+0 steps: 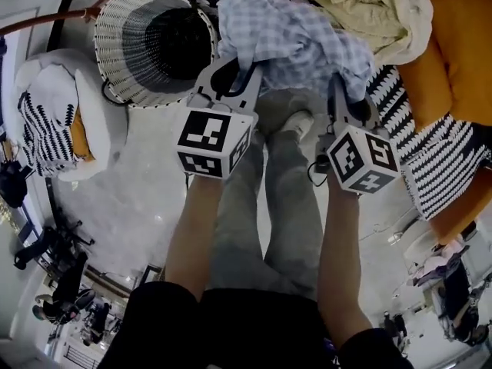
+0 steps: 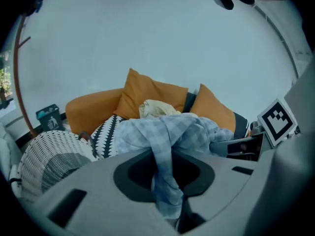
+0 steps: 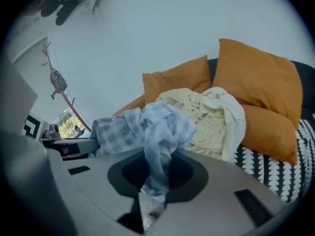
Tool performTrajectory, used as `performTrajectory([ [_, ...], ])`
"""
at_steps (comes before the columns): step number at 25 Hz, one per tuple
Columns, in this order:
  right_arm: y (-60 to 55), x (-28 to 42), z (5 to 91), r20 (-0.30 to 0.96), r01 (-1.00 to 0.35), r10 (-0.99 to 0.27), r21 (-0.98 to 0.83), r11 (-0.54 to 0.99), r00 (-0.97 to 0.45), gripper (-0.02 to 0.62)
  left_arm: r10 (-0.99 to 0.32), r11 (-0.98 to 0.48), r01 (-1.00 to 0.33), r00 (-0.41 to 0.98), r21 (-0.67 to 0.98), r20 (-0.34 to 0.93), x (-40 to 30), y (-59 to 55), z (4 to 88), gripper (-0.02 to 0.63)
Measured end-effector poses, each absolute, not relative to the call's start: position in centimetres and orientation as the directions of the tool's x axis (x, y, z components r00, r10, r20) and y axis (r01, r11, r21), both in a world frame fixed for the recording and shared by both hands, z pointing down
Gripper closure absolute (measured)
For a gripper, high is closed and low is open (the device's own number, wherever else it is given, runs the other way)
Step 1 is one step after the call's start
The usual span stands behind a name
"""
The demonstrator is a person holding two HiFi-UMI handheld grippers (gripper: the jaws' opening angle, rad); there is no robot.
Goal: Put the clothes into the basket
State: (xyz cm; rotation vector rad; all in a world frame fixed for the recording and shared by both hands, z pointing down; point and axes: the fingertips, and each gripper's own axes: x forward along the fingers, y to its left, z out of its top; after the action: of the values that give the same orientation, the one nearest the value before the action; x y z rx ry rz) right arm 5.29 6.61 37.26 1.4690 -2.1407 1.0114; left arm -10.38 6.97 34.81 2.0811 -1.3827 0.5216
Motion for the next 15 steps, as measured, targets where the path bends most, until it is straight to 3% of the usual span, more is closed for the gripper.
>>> performTrajectory([
  [15,8.4,-19.1,34.2,0.548,-0.694,-0.439,-0.451,0.562,-0.712,0.523,-0.813,0.097,-0.981,0.017,0.165,0.582,-32.9,14.2,29.4,0.537],
])
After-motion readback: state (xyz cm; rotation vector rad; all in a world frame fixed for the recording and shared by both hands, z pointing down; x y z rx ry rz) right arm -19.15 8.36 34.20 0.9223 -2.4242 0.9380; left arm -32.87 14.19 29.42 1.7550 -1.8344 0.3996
